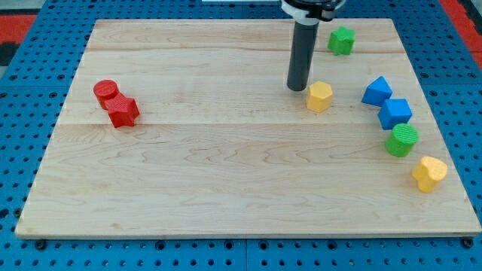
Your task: Move the yellow hexagon to the bottom center
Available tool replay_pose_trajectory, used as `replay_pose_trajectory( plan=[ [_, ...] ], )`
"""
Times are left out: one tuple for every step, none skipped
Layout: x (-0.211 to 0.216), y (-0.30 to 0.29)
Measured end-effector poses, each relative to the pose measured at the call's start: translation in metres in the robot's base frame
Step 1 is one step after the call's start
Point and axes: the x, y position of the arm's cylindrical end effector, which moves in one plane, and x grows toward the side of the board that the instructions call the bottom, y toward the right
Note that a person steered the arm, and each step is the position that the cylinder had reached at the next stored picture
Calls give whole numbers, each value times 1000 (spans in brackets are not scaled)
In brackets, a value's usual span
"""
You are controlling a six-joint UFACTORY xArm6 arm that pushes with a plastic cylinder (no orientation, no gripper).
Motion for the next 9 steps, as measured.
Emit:
replay_pose_trajectory(
  plan=[
    [1,12],
    [9,-2],
    [15,-12],
    [-1,28],
    [-8,53],
    [-2,66],
    [9,75],
    [34,63],
    [46,20]
  ],
)
